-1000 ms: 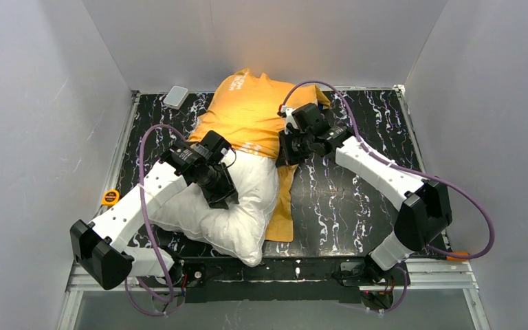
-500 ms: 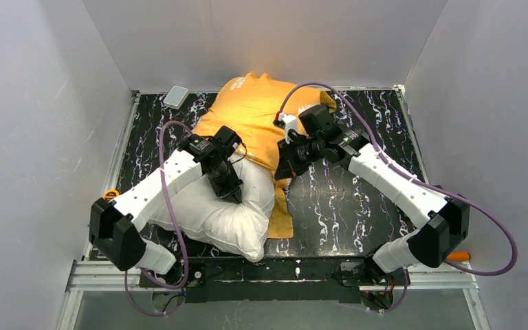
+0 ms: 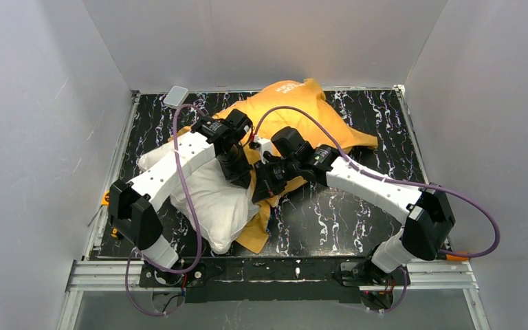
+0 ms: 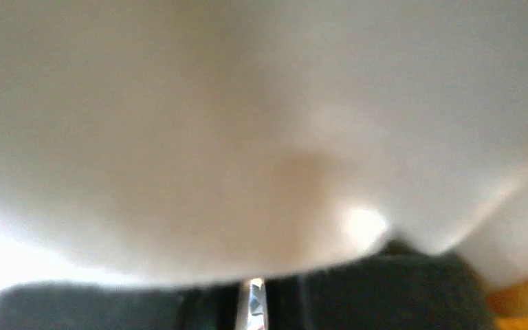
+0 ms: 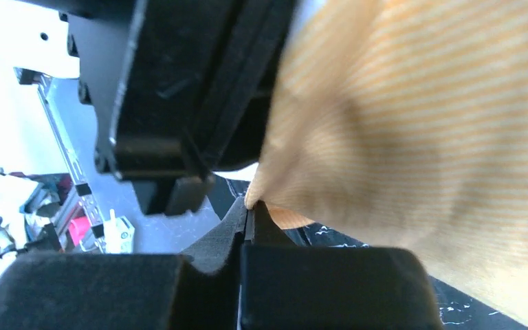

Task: Put the pillow into the pillowcase
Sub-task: Stuff the pillow into the pillowcase.

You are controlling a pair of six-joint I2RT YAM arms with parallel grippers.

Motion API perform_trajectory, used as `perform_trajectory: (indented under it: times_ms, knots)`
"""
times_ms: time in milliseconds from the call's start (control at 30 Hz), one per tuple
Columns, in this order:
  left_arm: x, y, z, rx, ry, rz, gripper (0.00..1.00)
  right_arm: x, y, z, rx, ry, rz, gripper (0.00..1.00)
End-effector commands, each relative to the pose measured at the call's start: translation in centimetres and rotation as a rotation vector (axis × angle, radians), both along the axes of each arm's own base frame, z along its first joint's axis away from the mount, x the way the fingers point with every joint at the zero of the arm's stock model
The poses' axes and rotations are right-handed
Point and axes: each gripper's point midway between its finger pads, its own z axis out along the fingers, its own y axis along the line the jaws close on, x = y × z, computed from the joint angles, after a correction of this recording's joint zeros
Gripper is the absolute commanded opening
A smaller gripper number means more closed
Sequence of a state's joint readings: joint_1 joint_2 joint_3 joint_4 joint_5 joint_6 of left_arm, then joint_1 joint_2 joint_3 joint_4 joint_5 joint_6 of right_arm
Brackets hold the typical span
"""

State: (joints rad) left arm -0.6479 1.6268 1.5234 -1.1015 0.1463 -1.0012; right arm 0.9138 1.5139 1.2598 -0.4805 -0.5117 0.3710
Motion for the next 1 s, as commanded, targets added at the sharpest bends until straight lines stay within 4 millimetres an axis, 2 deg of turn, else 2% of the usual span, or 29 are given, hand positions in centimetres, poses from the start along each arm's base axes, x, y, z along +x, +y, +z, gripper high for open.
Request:
perform_trajectory:
  times_ms: [0, 100, 167, 267, 367, 433, 500, 567, 600, 767, 867, 900, 967]
  knots:
    - [0.0, 2.0, 3.2, 0.018, -0.138, -0.033, 0.16, -0.4, 1.9, 5.9, 0.17, 0.027, 0.025, 0.01]
    - [-3.6, 6.3, 4.5, 0.106, -0.138, -0.016, 0.56, 1.3, 0.9, 6.9, 0.187, 0.011, -0.037, 0.01]
    - [-6.2, 8.9, 5.1, 0.133, -0.134, 0.006, 0.71, 1.8, 0.5, 7.3, 0.197, 0.021, -0.059, 0.01]
    - [-10.4, 11.7, 5.0, 0.128, -0.103, 0.065, 0.8, 2.5, 0.1, 7.7, 0.218, 0.043, -0.086, 0.01]
    - [-14.5, 14.1, 3.3, 0.12, -0.05, 0.121, 0.83, 3.0, -0.1, 8.2, 0.229, 0.055, -0.104, 0.01]
    - [-16.7, 14.5, 1.5, 0.095, 0.007, 0.148, 0.84, 3.1, -0.2, 8.6, 0.236, 0.056, -0.101, 0.01]
    - [-17.3, 14.0, -0.2, 0.04, 0.02, 0.173, 0.86, 3.1, -0.1, 8.8, 0.236, 0.056, -0.096, 0.01]
    - [-16.1, 12.5, -1.3, -0.046, -0.028, 0.184, 0.87, 3.0, -0.2, 8.9, 0.236, 0.061, -0.088, 0.01]
    - [-14.9, 11.6, -1.5, -0.093, -0.078, 0.185, 0.87, 2.8, -0.1, 8.9, 0.238, 0.067, -0.08, 0.01]
    - [-7.2, 7.3, -0.8, -0.237, -0.35, 0.177, 0.84, 1.8, 0.0, 9.4, 0.265, 0.107, -0.022, 0.01]
    - [-2.6, 3.3, 2.0, -0.376, -0.478, 0.13, 0.56, 1.2, 0.6, 11.2, 0.337, 0.121, 0.033, 0.01]
    - [-1.0, 1.2, 3.3, -0.447, -0.513, 0.102, 0.47, 0.6, 0.9, 12.2, 0.376, 0.137, 0.07, 0.01]
    - [0.9, -1.3, 5.7, -0.537, -0.553, 0.062, 0.34, -0.1, 1.6, 14.2, 0.442, 0.155, 0.113, 0.01]
